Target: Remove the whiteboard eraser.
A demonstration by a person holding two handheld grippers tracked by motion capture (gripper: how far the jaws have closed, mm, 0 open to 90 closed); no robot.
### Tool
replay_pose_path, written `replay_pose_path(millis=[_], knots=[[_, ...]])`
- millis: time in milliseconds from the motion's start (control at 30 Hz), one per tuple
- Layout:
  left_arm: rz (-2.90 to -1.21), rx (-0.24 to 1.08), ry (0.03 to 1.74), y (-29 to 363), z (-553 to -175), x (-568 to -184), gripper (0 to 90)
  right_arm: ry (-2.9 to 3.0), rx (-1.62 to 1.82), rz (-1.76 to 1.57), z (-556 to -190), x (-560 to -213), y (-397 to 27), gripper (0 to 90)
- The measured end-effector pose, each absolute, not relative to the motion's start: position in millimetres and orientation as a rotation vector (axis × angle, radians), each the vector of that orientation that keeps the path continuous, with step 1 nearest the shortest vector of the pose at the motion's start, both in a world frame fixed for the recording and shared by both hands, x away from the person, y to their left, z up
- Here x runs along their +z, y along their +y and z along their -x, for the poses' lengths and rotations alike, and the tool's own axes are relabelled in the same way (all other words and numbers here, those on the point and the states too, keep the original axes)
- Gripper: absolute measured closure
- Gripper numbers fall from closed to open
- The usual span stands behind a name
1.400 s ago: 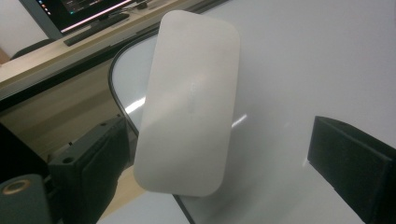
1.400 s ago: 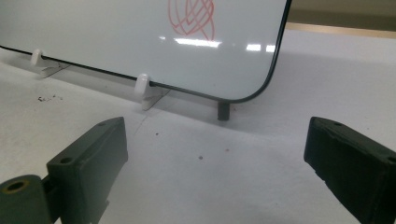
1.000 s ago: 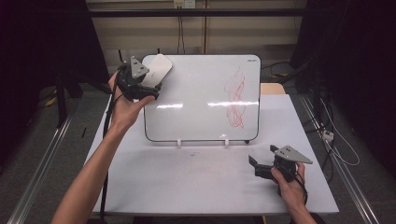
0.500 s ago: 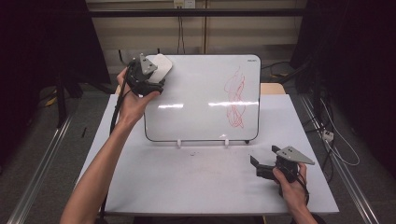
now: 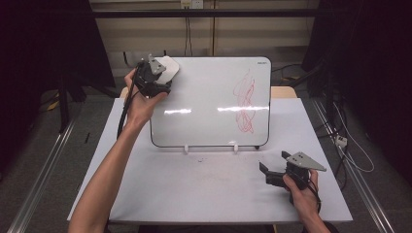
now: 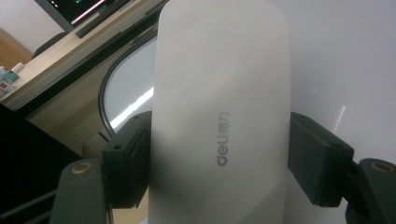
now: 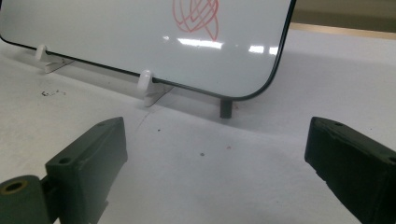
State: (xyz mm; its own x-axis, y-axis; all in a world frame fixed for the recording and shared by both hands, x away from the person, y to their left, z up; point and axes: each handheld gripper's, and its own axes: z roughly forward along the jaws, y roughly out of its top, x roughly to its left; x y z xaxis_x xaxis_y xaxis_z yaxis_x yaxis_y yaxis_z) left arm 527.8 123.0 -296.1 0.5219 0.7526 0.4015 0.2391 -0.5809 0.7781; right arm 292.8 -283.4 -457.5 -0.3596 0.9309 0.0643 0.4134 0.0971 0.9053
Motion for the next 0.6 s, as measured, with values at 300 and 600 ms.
replay_pose_path(millis=[300, 600], knots=[[-2.111, 0.983, 0.822, 121.4, -526.7, -293.2, 30.4, 1.839, 1.225, -1.309, -292.5, -457.4, -282.0, 5.9], [-2.091, 0.929, 0.831, 126.3, -527.6, -290.9, 30.7, 1.838, 1.227, -1.311, -292.5, -457.3, -282.0, 5.9]])
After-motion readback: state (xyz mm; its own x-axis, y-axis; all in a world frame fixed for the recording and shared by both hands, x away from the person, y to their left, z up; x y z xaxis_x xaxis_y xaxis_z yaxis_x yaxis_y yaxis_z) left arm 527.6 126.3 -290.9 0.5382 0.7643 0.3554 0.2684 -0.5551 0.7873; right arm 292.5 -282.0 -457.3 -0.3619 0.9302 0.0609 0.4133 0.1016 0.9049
